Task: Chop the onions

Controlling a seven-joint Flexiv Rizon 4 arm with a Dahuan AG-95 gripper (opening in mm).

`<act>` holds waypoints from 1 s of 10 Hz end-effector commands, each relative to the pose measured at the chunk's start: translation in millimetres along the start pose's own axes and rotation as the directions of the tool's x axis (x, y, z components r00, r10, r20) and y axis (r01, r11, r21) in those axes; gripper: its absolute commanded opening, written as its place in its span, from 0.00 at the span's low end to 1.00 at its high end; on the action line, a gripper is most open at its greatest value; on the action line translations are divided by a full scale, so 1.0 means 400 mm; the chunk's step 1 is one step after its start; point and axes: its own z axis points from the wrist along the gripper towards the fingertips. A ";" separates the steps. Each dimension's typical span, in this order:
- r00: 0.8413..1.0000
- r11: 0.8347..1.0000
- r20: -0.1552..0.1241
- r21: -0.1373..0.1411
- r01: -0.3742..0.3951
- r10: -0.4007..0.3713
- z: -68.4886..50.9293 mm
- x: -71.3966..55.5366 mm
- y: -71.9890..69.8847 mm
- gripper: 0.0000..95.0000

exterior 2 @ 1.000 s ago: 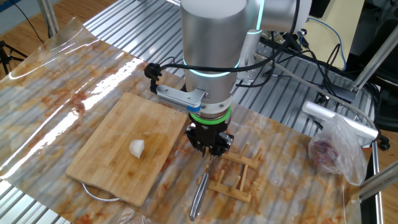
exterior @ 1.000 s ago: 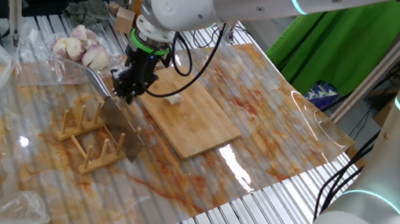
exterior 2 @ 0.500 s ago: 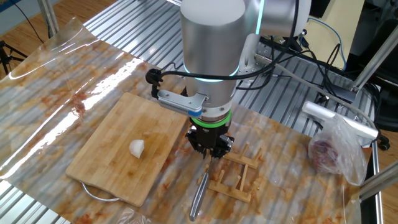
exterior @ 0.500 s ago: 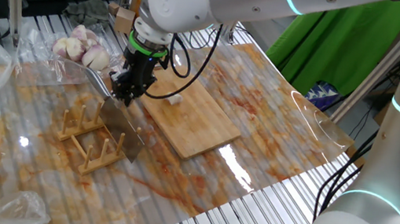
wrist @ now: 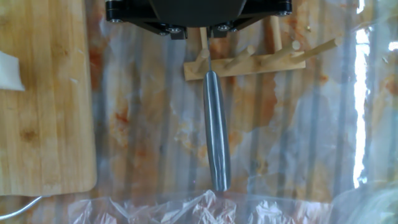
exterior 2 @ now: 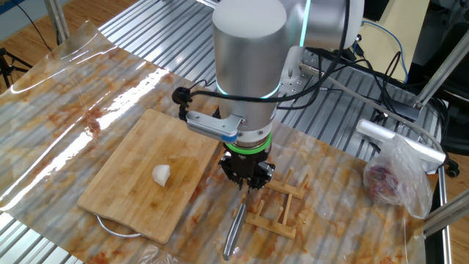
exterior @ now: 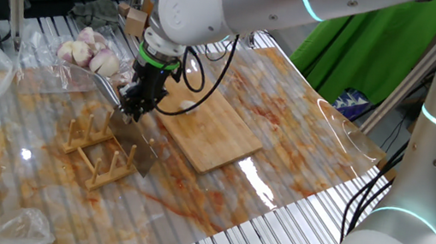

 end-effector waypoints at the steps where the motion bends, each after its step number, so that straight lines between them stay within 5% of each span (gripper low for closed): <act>1: 1.000 1.000 0.003 0.000 0.006 -0.006 0.011 0.005 -0.003 0.20; 10: 1.000 1.000 0.009 -0.009 0.028 -0.028 0.069 0.027 0.009 0.20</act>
